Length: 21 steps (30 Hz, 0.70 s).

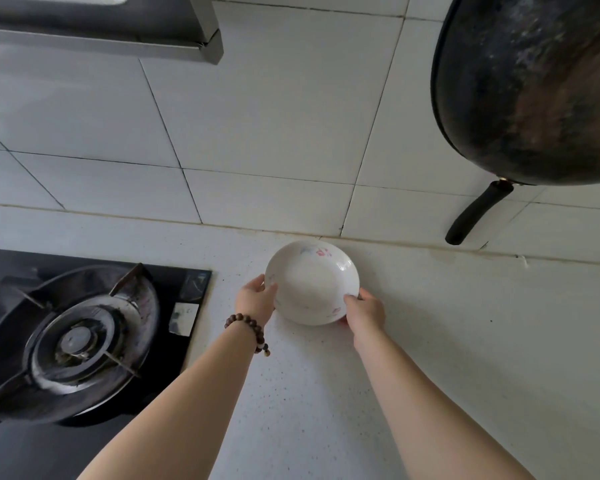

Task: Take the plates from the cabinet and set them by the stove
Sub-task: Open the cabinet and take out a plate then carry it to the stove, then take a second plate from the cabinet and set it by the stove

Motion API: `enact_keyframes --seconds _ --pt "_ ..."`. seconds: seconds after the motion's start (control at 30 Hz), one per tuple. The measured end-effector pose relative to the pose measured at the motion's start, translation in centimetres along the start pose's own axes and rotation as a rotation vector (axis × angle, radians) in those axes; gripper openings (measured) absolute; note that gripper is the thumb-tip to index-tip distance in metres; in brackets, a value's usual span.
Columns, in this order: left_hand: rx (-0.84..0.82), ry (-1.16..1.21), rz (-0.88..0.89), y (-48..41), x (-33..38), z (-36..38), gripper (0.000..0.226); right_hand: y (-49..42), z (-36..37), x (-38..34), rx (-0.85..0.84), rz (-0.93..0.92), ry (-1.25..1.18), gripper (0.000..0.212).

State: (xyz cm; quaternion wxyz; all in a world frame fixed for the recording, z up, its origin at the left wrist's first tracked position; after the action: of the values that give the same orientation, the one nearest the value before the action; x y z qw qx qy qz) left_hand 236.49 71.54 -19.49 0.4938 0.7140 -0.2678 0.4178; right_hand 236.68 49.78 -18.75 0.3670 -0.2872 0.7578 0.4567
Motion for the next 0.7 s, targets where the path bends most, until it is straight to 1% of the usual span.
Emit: enact_keyframes --seconds 0.07,0.13,0.17,0.23,0.4,0.57,0.7 --pt "-0.004 0.001 -0.024 0.6 0.0 -0.1 0.051 0.3 -0.5 0.0 -0.033 0.030 0.012 0.017" --pt "0.020 0.002 -0.043 1.6 -0.1 -0.7 0.058 0.8 -1.4 0.5 -0.056 0.082 -0.005 0.020" --pt "0.029 0.009 -0.039 2.2 -0.2 -1.0 0.057 1.2 -1.9 0.9 -0.066 0.099 -0.013 0.024" --pt "0.032 0.055 -0.019 3.7 -0.4 -1.5 0.046 2.3 -3.0 1.7 -0.088 0.105 -0.041 0.029" --pt "0.056 0.172 0.015 8.4 -1.1 -3.3 0.026 6.3 -5.3 2.9 -0.132 0.052 -0.149 0.033" --pt "0.048 0.194 0.016 12.5 -2.4 -5.0 0.030 9.7 -5.9 3.7 -0.162 0.019 -0.196 0.032" --pt "0.091 0.235 0.014 14.4 -3.0 -6.8 0.031 11.5 -4.6 3.5 -0.226 -0.017 -0.166 0.031"
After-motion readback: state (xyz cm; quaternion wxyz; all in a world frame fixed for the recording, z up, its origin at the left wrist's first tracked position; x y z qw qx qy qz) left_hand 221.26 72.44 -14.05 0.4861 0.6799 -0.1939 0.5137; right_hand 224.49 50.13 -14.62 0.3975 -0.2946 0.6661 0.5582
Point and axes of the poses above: each hand's wrist, its own y-axis away from the middle knuckle, its own z-axis out of the palm, x = y × z, the point moved 5 cm from there along -y, towards the middle knuckle, and after that the axes turned 3 degrees about x, right-handed, at the moved point
